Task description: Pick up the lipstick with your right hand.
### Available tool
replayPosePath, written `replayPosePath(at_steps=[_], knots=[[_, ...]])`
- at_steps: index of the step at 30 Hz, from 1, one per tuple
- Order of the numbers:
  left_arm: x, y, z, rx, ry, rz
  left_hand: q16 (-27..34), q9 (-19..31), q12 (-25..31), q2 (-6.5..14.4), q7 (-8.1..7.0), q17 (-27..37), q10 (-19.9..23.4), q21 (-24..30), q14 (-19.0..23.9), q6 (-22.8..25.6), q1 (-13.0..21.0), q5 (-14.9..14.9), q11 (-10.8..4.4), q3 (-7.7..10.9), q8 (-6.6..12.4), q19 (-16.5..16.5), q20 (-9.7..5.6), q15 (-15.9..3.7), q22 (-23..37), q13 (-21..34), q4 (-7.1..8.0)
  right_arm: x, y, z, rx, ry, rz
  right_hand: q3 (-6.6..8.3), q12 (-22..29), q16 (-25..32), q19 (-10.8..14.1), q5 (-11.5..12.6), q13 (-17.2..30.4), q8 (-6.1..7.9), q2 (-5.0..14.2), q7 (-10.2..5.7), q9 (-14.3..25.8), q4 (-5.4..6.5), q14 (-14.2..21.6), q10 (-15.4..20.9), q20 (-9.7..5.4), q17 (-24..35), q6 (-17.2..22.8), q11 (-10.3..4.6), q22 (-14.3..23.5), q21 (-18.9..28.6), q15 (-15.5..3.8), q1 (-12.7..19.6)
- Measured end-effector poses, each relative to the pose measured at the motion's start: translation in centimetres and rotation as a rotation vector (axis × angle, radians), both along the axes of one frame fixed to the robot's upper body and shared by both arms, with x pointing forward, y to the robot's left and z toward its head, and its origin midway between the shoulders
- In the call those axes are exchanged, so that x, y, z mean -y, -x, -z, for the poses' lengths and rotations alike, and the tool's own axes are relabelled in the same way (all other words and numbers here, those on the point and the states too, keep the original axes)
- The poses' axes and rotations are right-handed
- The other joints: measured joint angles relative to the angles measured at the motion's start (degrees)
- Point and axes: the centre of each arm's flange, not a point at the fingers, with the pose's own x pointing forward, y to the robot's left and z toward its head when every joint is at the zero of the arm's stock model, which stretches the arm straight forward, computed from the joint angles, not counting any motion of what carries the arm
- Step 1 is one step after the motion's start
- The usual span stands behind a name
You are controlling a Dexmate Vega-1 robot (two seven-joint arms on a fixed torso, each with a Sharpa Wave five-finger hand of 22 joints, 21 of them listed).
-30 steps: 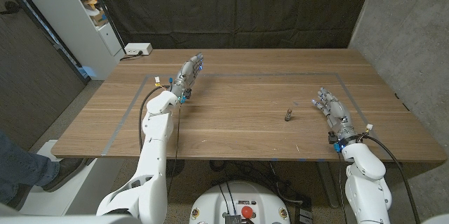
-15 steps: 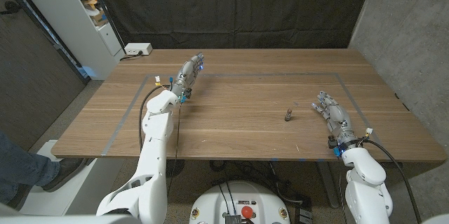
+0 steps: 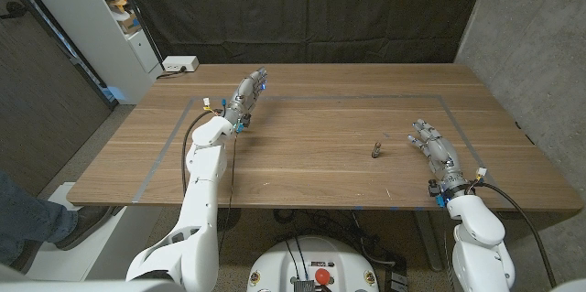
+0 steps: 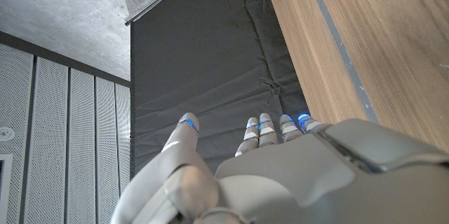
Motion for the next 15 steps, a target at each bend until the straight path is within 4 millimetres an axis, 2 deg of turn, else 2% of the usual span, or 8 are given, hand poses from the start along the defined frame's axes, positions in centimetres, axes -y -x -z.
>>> replayPosePath(at_steps=[10, 15], knots=[[0.25, -0.19, -0.15, -0.002, -0.004, 0.001, 0.0, 0.0, 0.0, 0.2, 0.0, 0.0, 0.0, 0.0, 0.0, 0.0, 0.2, 0.0, 0.0, 0.0, 0.0, 0.0, 0.0, 0.0, 0.0, 0.0, 0.0, -0.23, 0.63, 0.06, 0.003, 0.059, 0.038, -0.46, 0.0, 0.0, 0.0, 0.7, 0.0, 0.0, -2.24, 0.0, 0.0, -0.46, 0.0, -0.1, 0.0, -0.4, 0.0, -0.52, 0.0, -0.7, 0.0, 2.2], [0.47, -0.29, -0.31, 0.0, -0.007, 0.004, 0.0, 0.0, 0.0, 0.2, 0.0, 0.0, 0.0, 0.0, 0.0, 0.0, 0.2, 0.0, 0.0, 0.0, 0.0, 0.0, -0.01, 0.0, 0.0, 0.0, 0.0, -0.43, 0.95, 0.01, 0.006, 0.107, 0.066, -0.47, 0.0, 0.0, 0.0, 1.2, 0.0, 0.0, -3.6, 0.01, 0.0, -0.46, 0.0, -0.1, 0.0, -0.7, 0.0, -0.52, 0.1, -1.3, 0.0, 2.3]])
